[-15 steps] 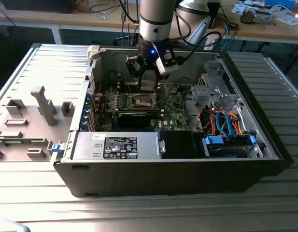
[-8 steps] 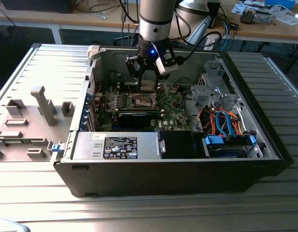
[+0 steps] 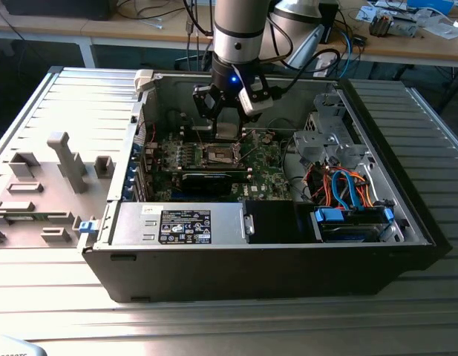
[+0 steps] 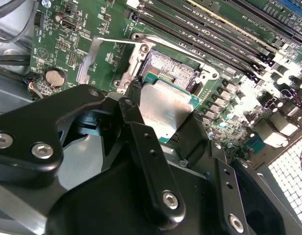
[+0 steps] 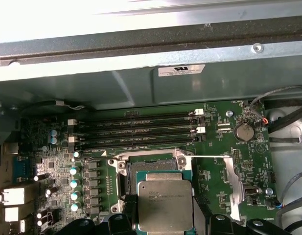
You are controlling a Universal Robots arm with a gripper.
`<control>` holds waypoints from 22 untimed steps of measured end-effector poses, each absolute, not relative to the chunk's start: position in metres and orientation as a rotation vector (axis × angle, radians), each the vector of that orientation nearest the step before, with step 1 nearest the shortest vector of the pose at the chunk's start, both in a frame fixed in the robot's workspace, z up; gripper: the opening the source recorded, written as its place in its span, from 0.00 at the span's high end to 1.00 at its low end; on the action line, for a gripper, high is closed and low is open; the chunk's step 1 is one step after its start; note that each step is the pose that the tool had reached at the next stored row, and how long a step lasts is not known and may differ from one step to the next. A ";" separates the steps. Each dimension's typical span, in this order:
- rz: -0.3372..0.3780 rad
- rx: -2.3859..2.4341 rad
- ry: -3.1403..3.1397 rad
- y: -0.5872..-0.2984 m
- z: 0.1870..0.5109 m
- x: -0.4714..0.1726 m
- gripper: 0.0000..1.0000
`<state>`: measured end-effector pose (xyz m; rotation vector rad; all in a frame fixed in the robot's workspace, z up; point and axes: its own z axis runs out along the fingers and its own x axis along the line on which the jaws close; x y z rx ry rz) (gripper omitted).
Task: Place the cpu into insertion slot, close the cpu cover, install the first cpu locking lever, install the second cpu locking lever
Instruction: 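Place the cpu into insertion slot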
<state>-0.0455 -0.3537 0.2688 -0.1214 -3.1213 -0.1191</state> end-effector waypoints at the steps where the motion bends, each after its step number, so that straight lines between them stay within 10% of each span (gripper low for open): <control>1: -0.119 -0.123 -3.121 -0.354 0.269 -0.046 0.46; 22: -0.120 -0.180 -3.120 -0.354 0.267 -0.051 0.46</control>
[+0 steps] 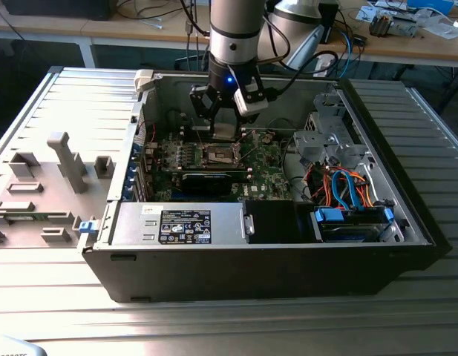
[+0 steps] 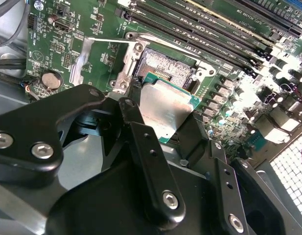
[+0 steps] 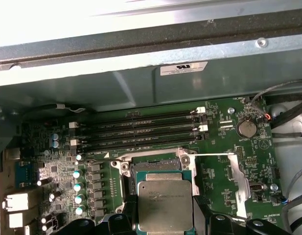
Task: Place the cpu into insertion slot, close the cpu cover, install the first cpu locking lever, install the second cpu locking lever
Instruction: 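Place the cpu into insertion slot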
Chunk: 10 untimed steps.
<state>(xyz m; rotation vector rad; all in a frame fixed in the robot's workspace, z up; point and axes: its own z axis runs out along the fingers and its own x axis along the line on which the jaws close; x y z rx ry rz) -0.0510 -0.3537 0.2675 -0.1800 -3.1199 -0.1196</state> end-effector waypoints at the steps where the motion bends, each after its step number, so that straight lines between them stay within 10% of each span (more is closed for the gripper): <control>1: -0.120 -0.183 -3.120 -0.354 0.267 -0.051 0.46; 10: -0.120 -0.203 -3.119 -0.354 0.267 -0.052 0.46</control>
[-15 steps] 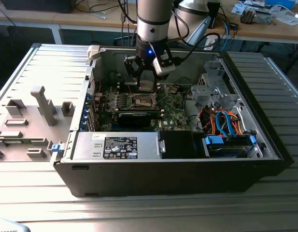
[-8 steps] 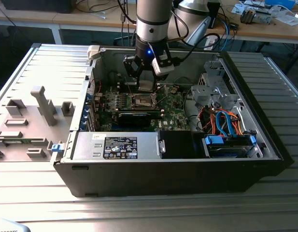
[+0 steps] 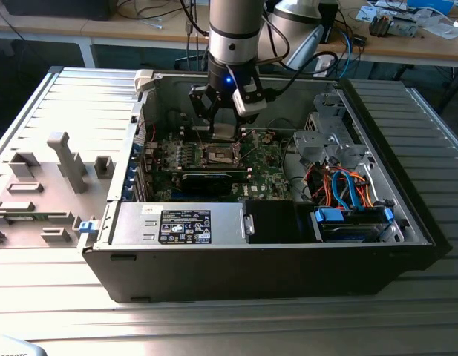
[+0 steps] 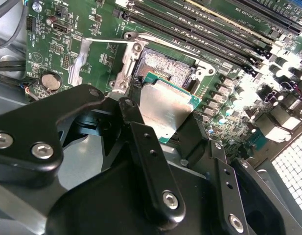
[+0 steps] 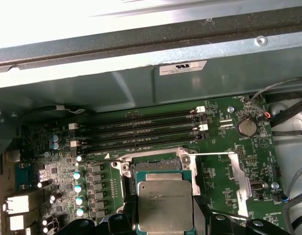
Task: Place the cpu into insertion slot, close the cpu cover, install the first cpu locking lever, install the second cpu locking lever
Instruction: 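Place the cpu into insertion slot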
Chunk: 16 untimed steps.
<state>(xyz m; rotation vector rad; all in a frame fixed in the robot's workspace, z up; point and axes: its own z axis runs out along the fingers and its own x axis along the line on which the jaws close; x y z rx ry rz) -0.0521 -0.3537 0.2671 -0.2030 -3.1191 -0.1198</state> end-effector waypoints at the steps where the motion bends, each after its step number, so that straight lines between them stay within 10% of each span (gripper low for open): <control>1: -0.120 -0.206 -3.119 -0.354 0.267 -0.052 0.46; 16: -0.120 -0.235 -3.118 -0.354 0.267 -0.053 0.46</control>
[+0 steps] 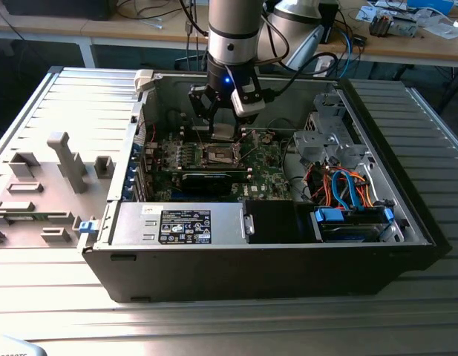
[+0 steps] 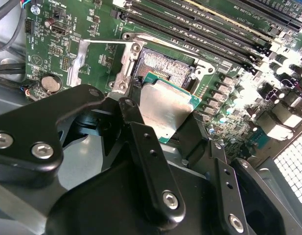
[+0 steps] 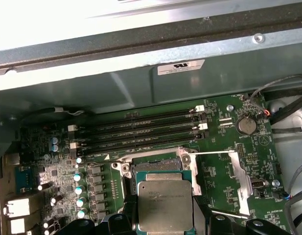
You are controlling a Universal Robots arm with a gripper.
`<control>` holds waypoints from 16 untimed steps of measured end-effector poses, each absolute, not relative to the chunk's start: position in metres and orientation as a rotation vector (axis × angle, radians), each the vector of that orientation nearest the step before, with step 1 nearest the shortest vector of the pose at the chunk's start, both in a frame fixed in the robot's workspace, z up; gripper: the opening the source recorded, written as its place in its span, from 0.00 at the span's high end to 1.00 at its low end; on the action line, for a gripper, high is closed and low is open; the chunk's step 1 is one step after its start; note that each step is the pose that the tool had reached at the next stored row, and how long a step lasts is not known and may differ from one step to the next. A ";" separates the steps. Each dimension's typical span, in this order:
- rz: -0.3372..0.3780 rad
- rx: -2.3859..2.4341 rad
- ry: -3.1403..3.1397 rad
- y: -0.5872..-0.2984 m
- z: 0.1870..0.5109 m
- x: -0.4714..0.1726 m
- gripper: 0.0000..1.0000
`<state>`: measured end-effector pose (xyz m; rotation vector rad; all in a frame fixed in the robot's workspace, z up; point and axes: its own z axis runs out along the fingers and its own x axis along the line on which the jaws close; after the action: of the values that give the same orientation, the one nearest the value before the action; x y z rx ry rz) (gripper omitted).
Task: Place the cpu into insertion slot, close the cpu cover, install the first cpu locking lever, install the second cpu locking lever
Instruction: 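Place the cpu into insertion slot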
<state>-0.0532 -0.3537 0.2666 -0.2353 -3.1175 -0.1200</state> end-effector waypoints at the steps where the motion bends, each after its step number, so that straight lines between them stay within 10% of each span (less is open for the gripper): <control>1: -0.120 -0.237 -3.117 -0.354 0.267 -0.053 0.46; 16: -0.120 -0.270 -3.116 -0.354 0.266 -0.054 0.46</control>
<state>-0.0537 -0.3537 0.2659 -0.2700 -3.1156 -0.1203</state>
